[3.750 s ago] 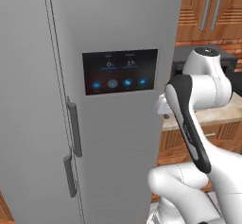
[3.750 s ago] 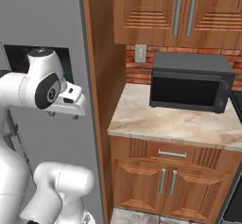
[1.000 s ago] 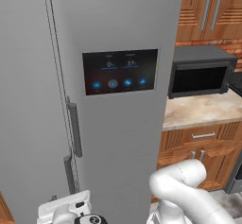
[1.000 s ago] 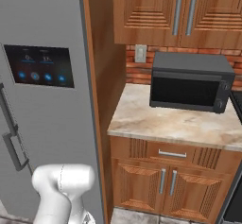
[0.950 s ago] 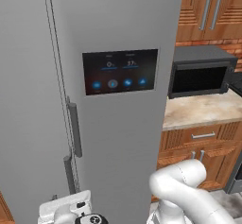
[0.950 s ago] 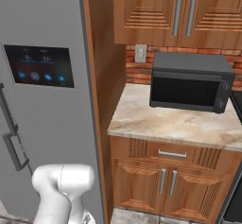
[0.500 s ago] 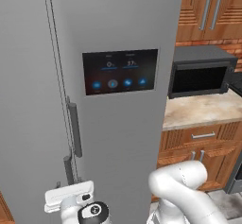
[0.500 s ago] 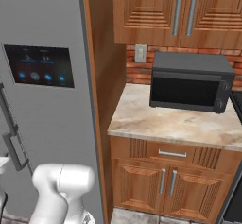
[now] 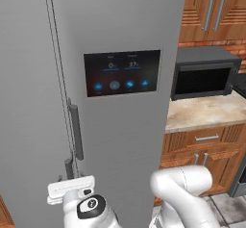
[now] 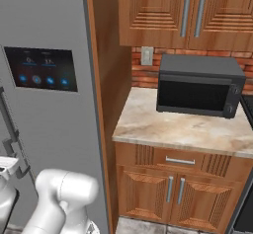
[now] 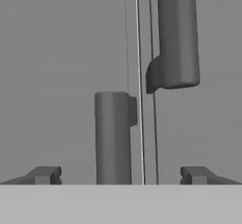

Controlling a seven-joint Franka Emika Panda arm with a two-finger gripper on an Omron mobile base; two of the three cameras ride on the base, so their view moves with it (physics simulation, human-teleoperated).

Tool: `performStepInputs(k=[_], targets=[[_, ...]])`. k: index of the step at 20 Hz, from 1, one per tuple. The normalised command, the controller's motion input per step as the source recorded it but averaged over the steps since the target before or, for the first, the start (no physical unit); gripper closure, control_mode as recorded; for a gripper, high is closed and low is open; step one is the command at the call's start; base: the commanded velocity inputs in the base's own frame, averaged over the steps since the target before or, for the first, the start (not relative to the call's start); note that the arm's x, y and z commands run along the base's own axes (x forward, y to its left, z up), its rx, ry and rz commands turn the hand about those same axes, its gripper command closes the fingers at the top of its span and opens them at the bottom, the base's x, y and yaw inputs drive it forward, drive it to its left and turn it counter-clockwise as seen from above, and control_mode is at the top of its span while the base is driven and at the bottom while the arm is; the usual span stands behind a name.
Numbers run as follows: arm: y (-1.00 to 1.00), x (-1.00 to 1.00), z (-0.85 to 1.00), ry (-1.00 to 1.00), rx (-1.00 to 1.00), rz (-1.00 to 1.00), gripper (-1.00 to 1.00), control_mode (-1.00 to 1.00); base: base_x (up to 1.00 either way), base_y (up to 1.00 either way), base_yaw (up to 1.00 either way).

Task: Open the freezer door, pick up the ice cube tray from the freezer, and place it on the dining counter.

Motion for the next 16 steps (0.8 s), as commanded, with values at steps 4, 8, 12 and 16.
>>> performStepInputs(k=[4,8,12,16], targets=[[0.13,0.24,-0.07,-0.04,0.00,0.00,-1.00,-1.00,0.00,0.00,0.00],[0.15,0.17,-0.08,-0.03,0.00,0.00,-1.00,-1.00,0.00,0.00,0.00],[0.14,0.18,-0.07,-0.01,0.00,0.00,-1.00,-1.00,0.00,0.00,0.00],[0.00,0.26,-0.03,0.00,0.00,0.00,-1.00,-1.00,0.00,0.00,0.00]])
